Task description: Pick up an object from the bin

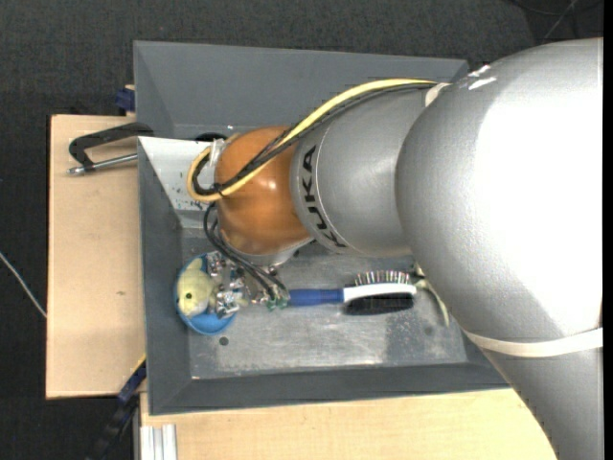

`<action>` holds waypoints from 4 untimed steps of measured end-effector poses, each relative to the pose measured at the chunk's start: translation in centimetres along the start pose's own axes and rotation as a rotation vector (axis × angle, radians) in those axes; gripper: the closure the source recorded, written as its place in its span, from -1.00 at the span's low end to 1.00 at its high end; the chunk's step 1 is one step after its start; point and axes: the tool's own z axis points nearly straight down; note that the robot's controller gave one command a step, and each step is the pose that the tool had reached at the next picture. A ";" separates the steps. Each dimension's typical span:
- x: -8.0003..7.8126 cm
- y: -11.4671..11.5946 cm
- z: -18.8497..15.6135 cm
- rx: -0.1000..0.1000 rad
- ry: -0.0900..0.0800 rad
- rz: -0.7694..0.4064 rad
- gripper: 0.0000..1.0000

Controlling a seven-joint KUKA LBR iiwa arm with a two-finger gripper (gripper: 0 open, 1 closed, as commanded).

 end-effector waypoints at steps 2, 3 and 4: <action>0.2 -0.1 -1.0 -0.004 0.002 0.001 1.00; 0.0 -0.8 -0.1 -0.002 0.003 -0.050 1.00; -0.1 -0.8 -0.1 -0.003 0.001 -0.050 1.00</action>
Offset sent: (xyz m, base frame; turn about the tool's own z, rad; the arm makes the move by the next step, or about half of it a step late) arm -0.0030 -0.0030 0.0092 0.0011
